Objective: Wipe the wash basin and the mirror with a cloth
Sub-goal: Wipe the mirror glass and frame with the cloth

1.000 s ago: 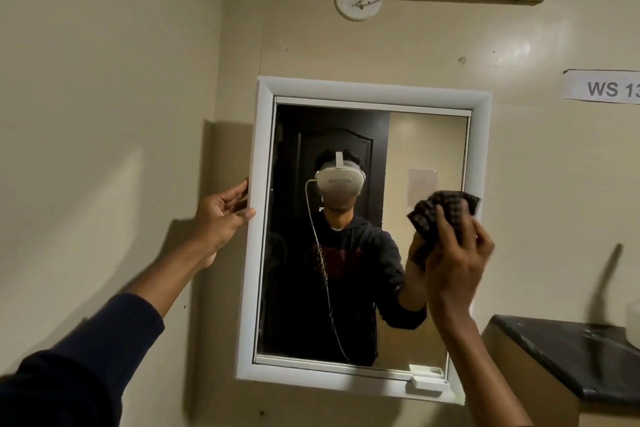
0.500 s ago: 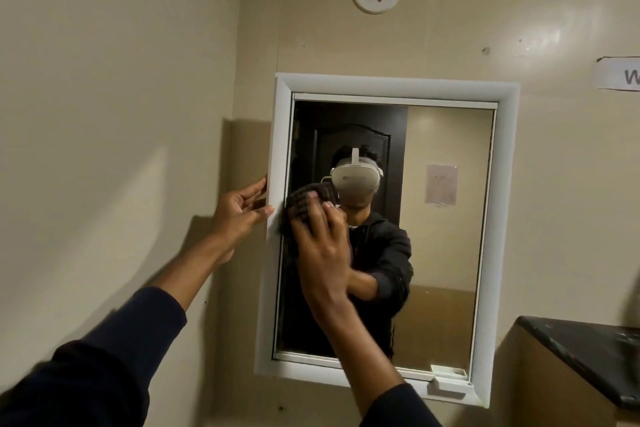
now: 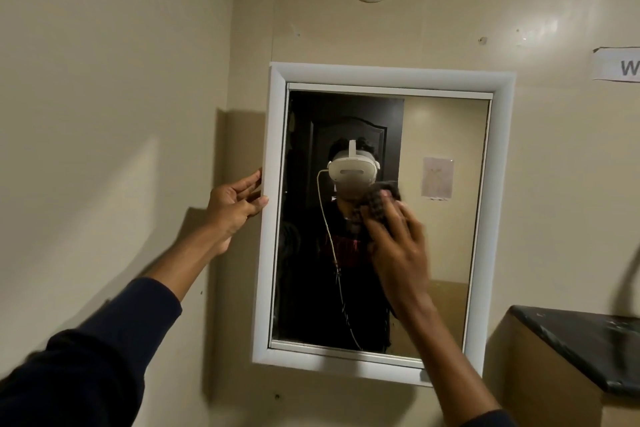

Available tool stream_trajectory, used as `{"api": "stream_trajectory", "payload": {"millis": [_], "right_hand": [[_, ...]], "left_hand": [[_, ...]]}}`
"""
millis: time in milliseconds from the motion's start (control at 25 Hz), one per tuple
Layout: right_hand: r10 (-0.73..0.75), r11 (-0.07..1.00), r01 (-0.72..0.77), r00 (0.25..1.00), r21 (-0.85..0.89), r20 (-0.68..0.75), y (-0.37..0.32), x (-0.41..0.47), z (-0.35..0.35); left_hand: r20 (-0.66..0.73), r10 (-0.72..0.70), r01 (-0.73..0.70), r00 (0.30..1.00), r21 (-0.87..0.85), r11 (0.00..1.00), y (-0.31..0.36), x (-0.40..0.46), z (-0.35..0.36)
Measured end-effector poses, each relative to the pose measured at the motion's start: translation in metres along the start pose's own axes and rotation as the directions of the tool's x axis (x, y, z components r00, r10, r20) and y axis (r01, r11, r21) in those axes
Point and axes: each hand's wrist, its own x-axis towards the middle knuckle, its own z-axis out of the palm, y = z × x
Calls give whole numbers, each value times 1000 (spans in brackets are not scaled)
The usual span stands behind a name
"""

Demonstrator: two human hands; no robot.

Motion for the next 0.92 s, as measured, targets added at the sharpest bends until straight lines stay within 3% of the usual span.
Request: {"api": "stream_trajectory", "payload": {"millis": [80,160,320,400,480,560,680,760,800,920], "right_hand": [[224,974,-227,968,-19,-117,31,-14,-30],[410,907,-420,877,12,-250,46,-25,-39],[614,785,-595,707,174,-352,21,-24,-30],[655,752,-625,674,209,-341,3,-13,-20],[611,791,-584,735,184,-295,-16,0,-3],[483,875,-454,847,168,-224,-49,12,14],[41,994,-30,994,103,-101,-115,11,42],[-227,970,225,974,92,5,-132,1,55],[-279,956,274,960,106,38,-127,-2,57],[-258,955,249,965,163,40,-93,-7,45]], "left_hand": [[-9,7,-7,1000,3,1000,-3,0,-1],[-33,4,-4,999,-10,1000,-8,0,-3],[-25,-55,53,998,-69,996,-15,-3,-5],[7,-89,89,996,-129,988,-15,-1,-8],[33,-94,97,995,-118,988,-15,3,-13],[44,-91,95,995,-109,990,-15,6,-16],[30,-106,110,994,-143,984,-17,8,-14],[27,-113,116,993,-153,981,-17,10,-13],[31,-113,116,993,-153,981,-17,10,-12],[19,-109,111,994,-163,980,-17,11,-13]]}}
